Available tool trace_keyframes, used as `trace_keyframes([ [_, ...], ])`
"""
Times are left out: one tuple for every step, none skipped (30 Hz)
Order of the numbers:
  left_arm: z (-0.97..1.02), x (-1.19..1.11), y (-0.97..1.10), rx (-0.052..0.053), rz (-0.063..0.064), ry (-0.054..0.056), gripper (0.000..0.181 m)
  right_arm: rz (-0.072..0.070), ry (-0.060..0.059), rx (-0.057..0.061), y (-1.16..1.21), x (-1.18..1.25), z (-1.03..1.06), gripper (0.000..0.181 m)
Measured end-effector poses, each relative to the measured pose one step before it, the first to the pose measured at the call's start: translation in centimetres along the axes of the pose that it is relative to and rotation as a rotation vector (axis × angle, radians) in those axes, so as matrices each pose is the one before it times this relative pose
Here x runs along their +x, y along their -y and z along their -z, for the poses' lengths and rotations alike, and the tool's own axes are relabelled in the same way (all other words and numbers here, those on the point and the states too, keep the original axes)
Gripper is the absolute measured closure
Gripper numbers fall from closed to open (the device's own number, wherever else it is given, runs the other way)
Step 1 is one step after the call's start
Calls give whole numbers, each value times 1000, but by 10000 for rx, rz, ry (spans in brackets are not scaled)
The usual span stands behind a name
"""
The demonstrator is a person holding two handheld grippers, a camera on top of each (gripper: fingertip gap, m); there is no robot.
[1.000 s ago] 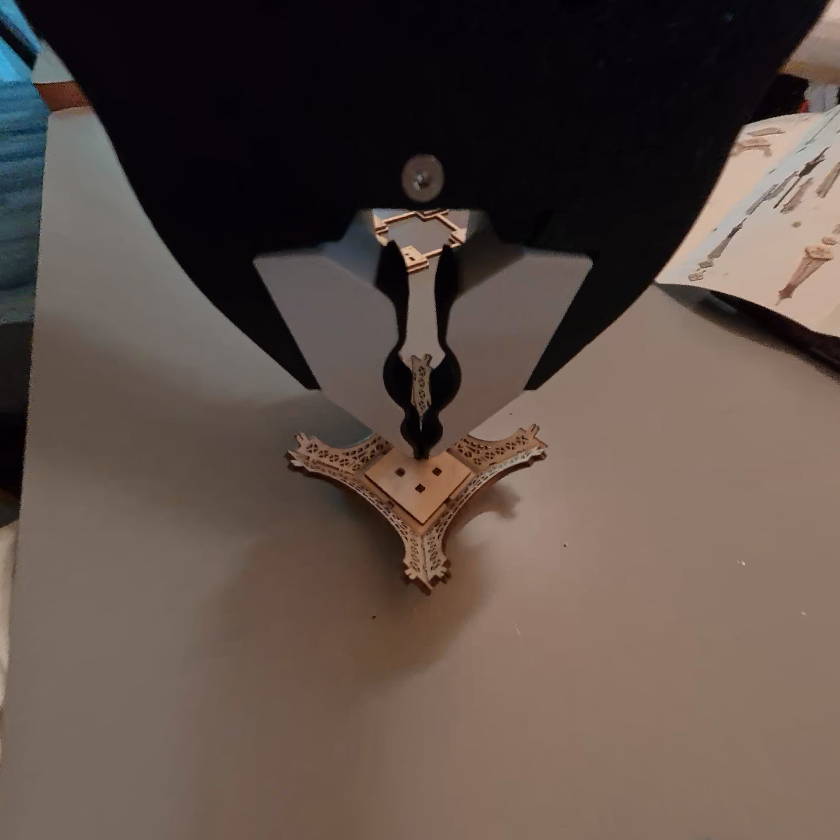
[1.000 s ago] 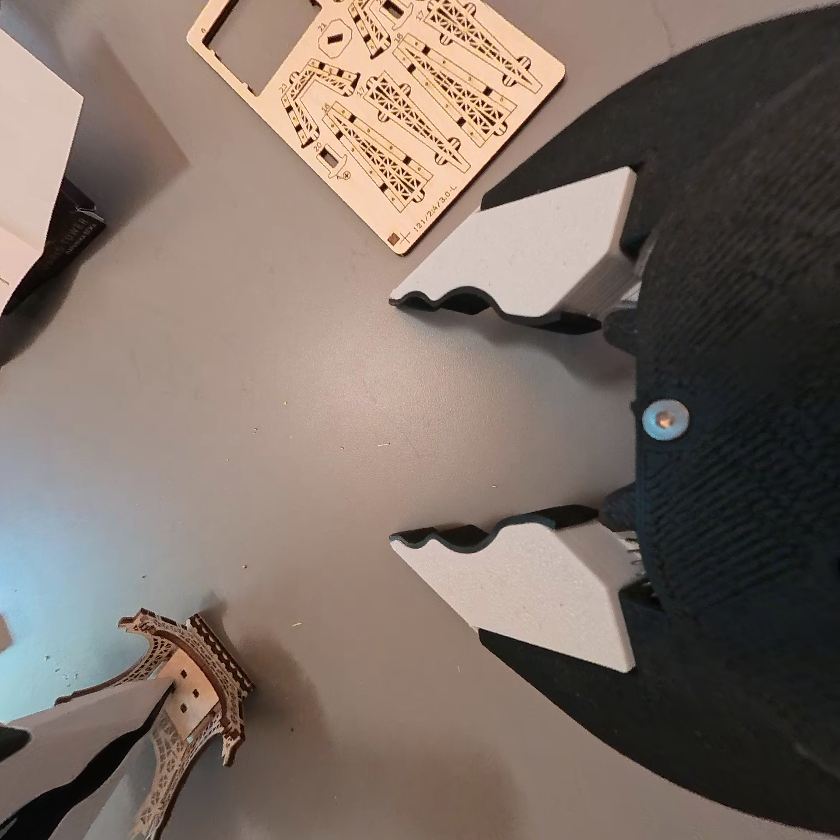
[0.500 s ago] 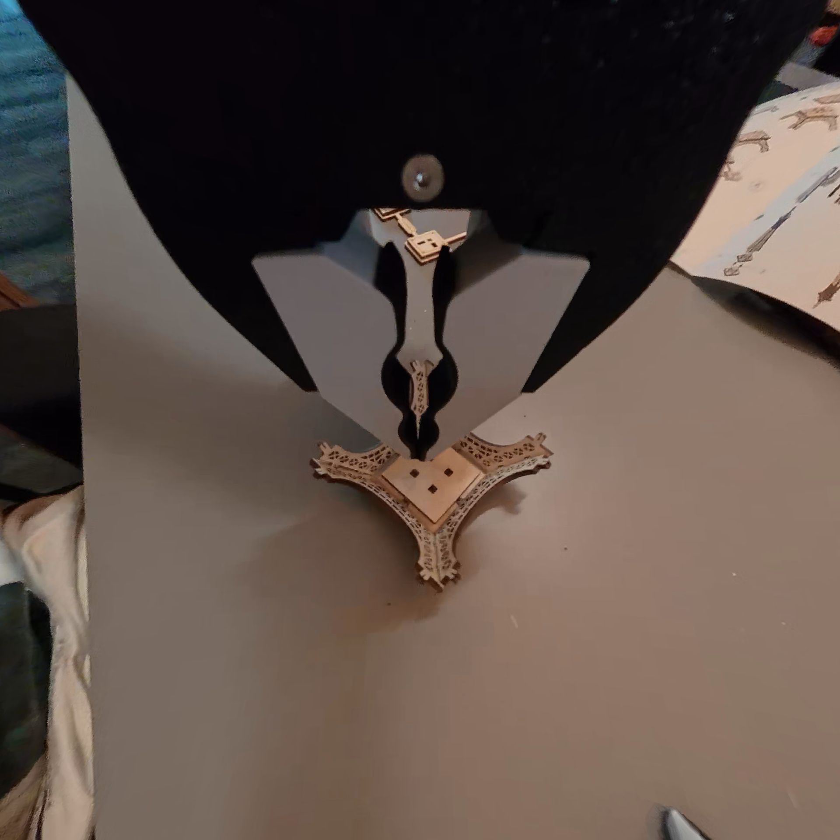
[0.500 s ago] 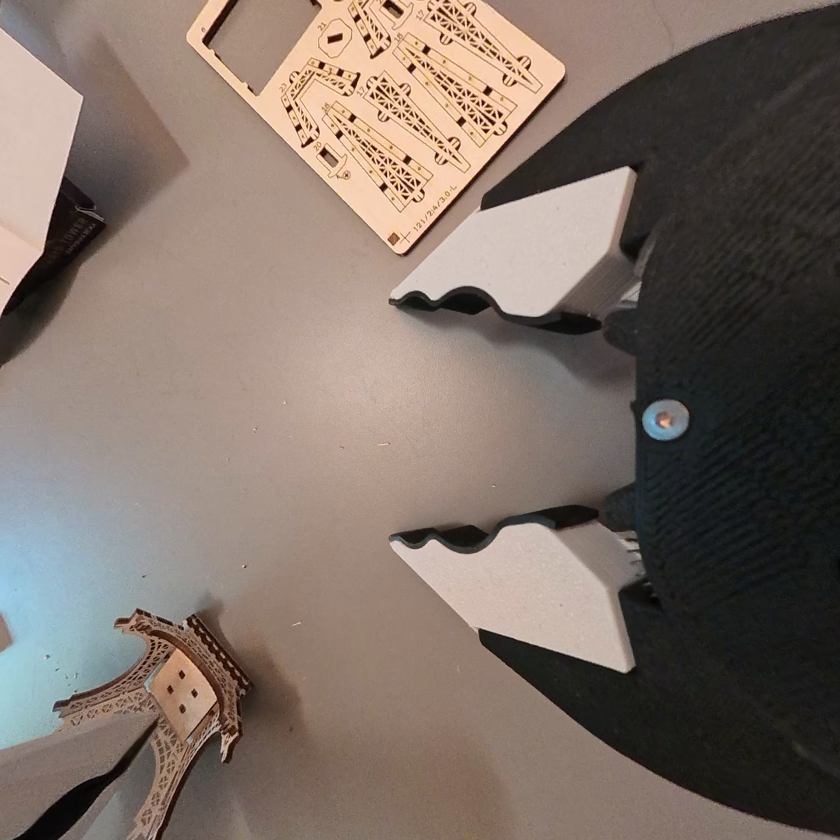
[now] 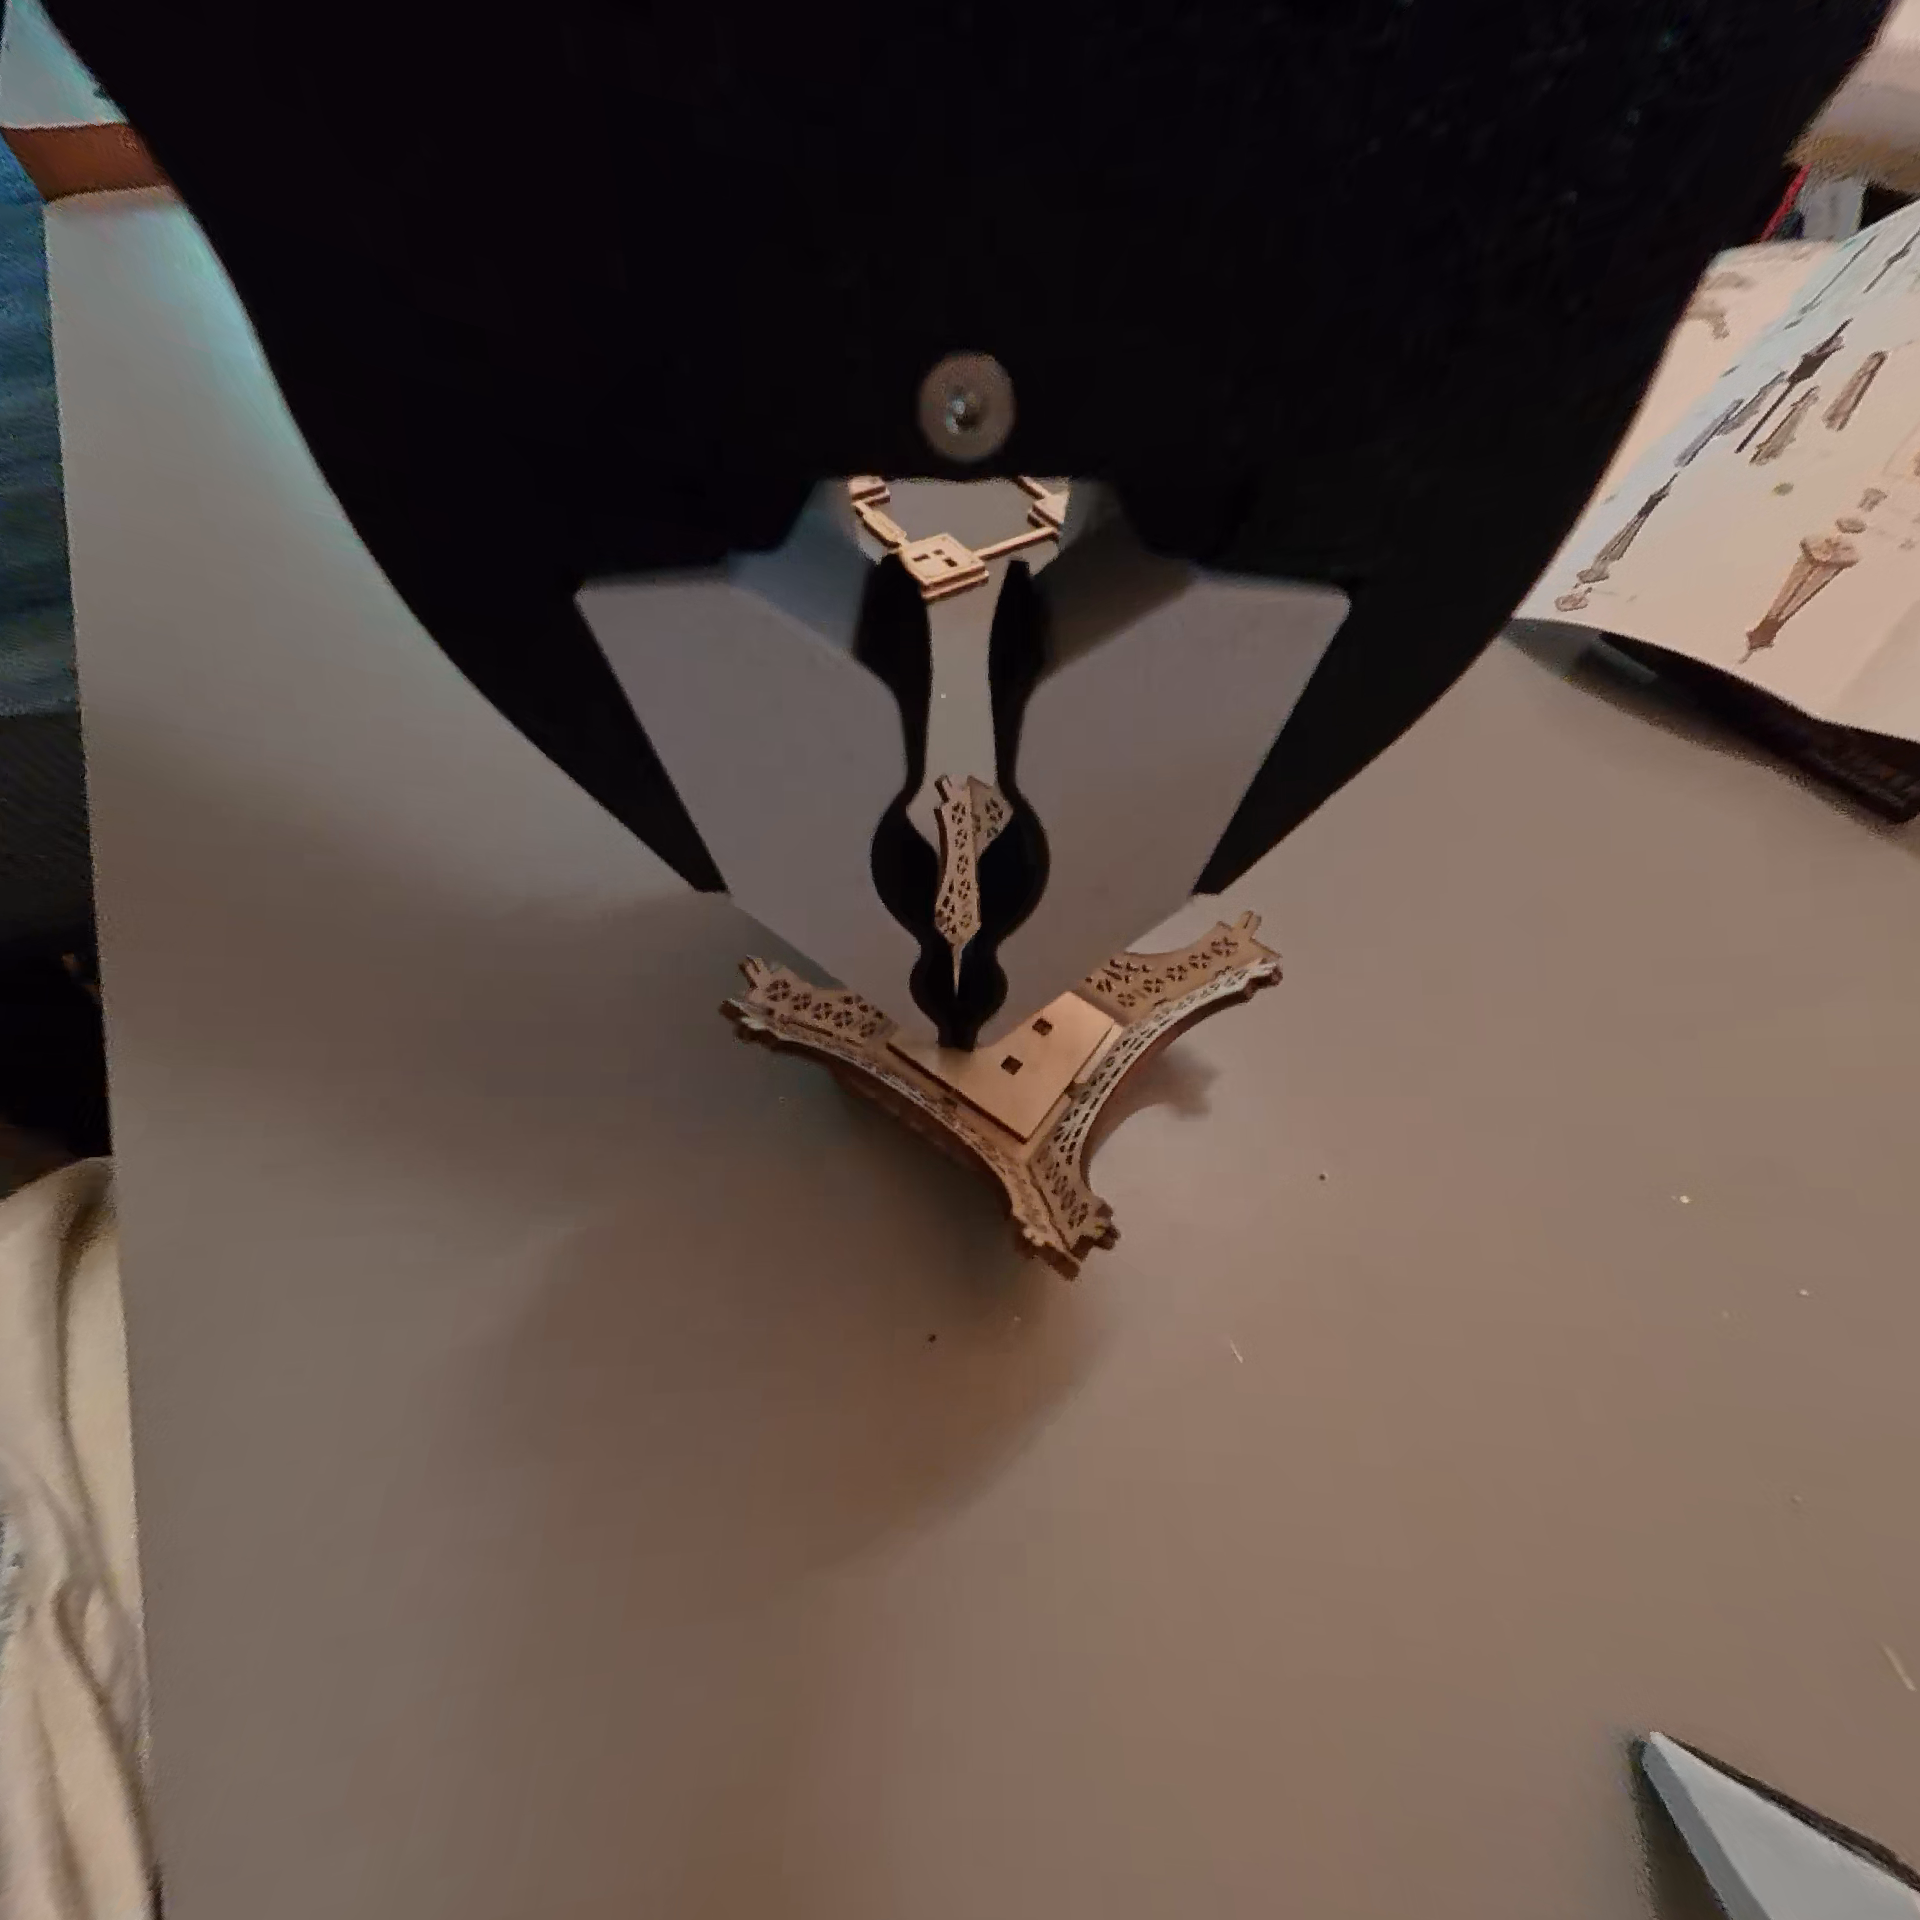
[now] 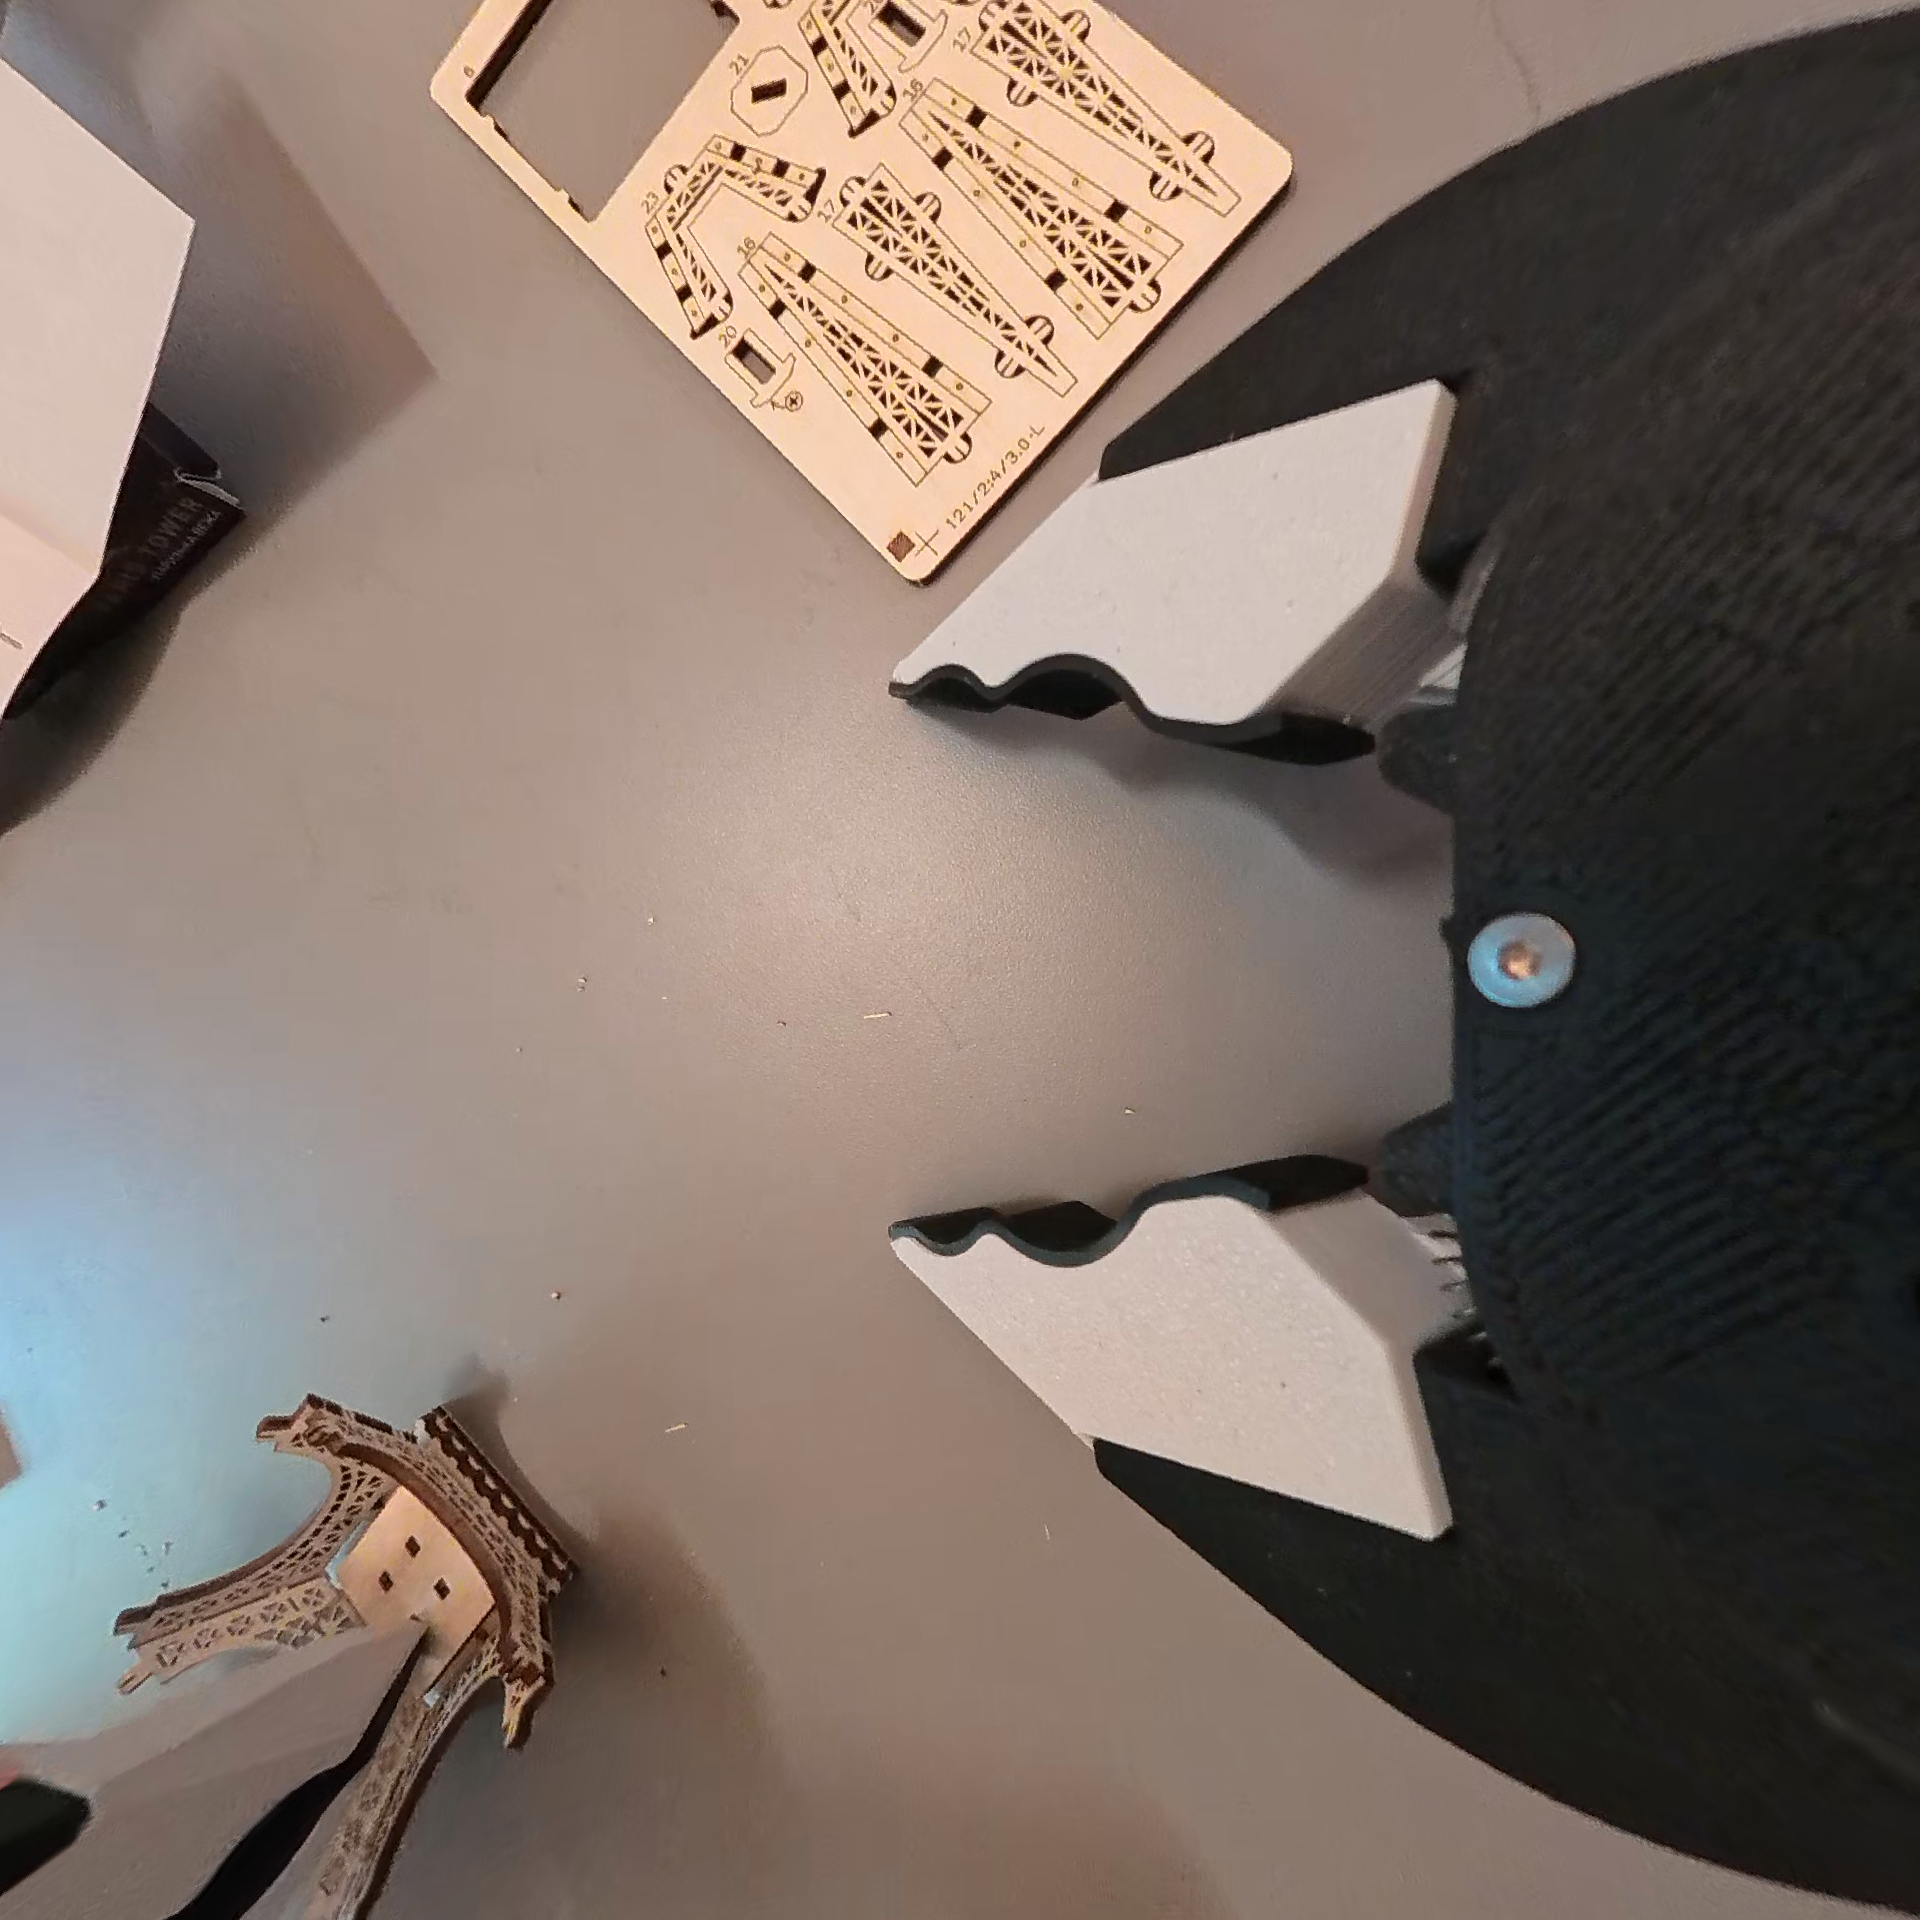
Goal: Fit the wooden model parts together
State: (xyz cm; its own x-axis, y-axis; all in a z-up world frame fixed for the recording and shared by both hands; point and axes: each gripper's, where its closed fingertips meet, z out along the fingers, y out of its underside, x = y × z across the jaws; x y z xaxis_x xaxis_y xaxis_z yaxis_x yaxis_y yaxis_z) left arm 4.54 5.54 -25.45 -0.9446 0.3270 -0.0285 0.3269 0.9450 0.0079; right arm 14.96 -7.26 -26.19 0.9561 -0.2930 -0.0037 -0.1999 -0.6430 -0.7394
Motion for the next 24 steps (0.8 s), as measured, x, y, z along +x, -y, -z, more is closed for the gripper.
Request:
trace_keyframes([
  [-11, 19, 20, -135, -79, 178, 181, 1, 0, 0, 0, 1, 0, 86],
  [-10, -3, 13, -109, -118, 186, 181, 0, 0, 0, -7, 1, -7, 86],
  [-19, -11, 29, -40, -34, 93, 181, 0, 0, 0, -2, -10, 2, 86],
  [-2, -31, 17, 71, 25, -61, 181, 0, 0, 0, 1, 1, 0, 86],
  [-12, -23, 25, 108, 122, -212, 181, 1, 0, 0, 0, 1, 0, 86],
  [-18, -15, 46, 50, 69, -199, 181, 1, -1, 1, 1, 1, -1, 86],
  [-11, -1, 29, -84, -70, -85, 181, 0, 0, 0, -13, 3, 0, 86],
  [-17, -8, 38, -158, -247, 46, 181, 0, 0, 0, 0, 1, 0, 86],
  [-14, 2, 24, -72, -89, -18, 181, -1, 1, 0, 1, -2, 0, 86],
  [1, -12, 15, 74, 113, -134, 181, -3, 3, 0, 1, 4, -2, 86],
  [-5, -9, 13, 115, 187, -181, 181, 1, 0, 0, 0, 0, 0, 86],
  [-1, -3, 14, -8, 86, -75, 181, 0, 1, 0, 0, -1, 0, 86],
  [-10, -3, 2, -125, -169, 93, 181, -2, 7, 0, -7, -9, 7, 86],
  [0, -1, -5, -106, -68, 112, 181, -1, 16, 2, -2, -10, 4, 86],
  [3, 2, -10, 48, 23, 69, 181, 6, -2, -4, -8, -5, -9, 86],
  [5, -10, -34, 298, 281, -103, 181, 12, 1, -2, -1, -15, -1, 86],
  [23, -14, -28, 358, 375, -159, 181, 0, 0, -1, -1, 0, 0, 85],
  [16, 2, -54, 132, 153, -29, 181, 1, 0, 0, 6, -3, -7, 85],
  [17, 10, -45, -151, -238, 127, 181, -1, 1, 0, 3, 11, 12, 85],
  [10, 2, -36, -175, -286, 84, 181, -2, 1, 0, 6, -5, -7, 85],
  [8, 10, -16, -11, -32, -68, 181, -1, 1, 0, 2, 8, -2, 85],
  [14, 3, -18, 127, 122, -111, 181, -1, 1, 0, 0, -2, 0, 85],
  [25, 18, -11, 212, 240, -119, 181, -3, 5, -1, -5, 3, 5, 85],
  [34, 107, -52, 192, 343, -174, 181, 0, 6, 0, 0, -9, 0, 85],
])
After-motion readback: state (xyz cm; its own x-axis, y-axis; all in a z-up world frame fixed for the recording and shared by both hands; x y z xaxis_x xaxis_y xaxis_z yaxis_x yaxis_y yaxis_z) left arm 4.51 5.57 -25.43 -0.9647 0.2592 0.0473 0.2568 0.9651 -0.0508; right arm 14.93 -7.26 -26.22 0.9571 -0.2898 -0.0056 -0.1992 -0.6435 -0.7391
